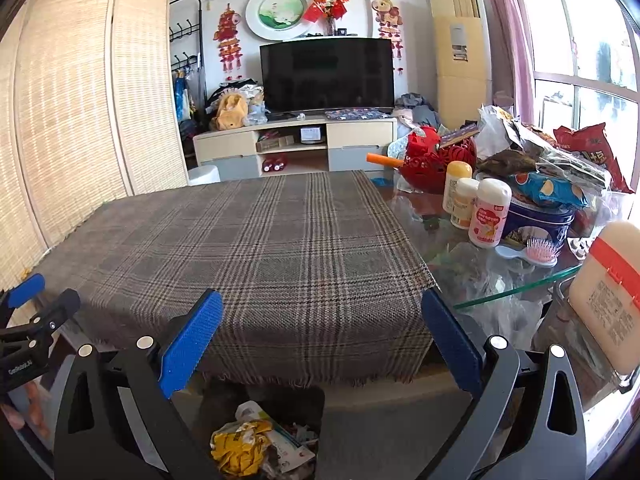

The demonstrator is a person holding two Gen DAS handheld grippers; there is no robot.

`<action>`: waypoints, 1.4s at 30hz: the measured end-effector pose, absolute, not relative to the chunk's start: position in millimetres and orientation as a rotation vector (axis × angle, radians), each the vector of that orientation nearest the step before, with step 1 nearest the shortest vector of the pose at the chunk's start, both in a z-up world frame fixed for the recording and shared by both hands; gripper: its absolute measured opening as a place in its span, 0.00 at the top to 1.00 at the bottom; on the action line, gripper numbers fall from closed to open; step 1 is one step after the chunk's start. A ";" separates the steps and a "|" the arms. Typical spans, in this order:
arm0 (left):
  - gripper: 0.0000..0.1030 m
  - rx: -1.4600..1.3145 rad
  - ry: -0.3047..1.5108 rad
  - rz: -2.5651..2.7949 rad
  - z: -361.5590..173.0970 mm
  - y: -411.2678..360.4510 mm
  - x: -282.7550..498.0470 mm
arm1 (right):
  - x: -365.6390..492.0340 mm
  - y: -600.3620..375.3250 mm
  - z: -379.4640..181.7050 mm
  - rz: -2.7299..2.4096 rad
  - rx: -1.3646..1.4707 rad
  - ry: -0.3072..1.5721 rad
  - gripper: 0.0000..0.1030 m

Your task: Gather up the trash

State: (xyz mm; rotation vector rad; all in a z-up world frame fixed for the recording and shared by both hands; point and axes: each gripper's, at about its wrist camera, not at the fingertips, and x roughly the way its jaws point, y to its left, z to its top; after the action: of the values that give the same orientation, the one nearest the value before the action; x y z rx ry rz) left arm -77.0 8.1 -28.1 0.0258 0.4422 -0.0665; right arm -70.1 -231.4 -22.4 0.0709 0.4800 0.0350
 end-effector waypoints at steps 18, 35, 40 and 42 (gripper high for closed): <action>0.08 0.015 0.450 -0.059 -27.9 10.1 -76.0 | -70.7 -235.8 -22.3 0.036 0.080 0.485 0.03; 0.08 0.018 0.449 -0.058 -26.5 7.6 -76.5 | -70.9 -236.8 -21.7 0.033 0.089 0.489 0.03; 0.08 0.015 0.450 -0.054 -26.5 8.3 -75.9 | -70.7 -237.0 -21.8 0.034 0.088 0.491 0.03; 0.08 0.018 0.453 -0.051 -27.1 8.3 -75.3 | -70.9 -236.8 -22.0 0.032 0.087 0.491 0.03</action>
State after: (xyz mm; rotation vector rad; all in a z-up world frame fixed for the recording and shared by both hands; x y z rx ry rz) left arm -75.3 8.3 -27.1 0.0180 0.4527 -0.0512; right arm -70.9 -236.8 -22.0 0.0873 0.4911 0.0325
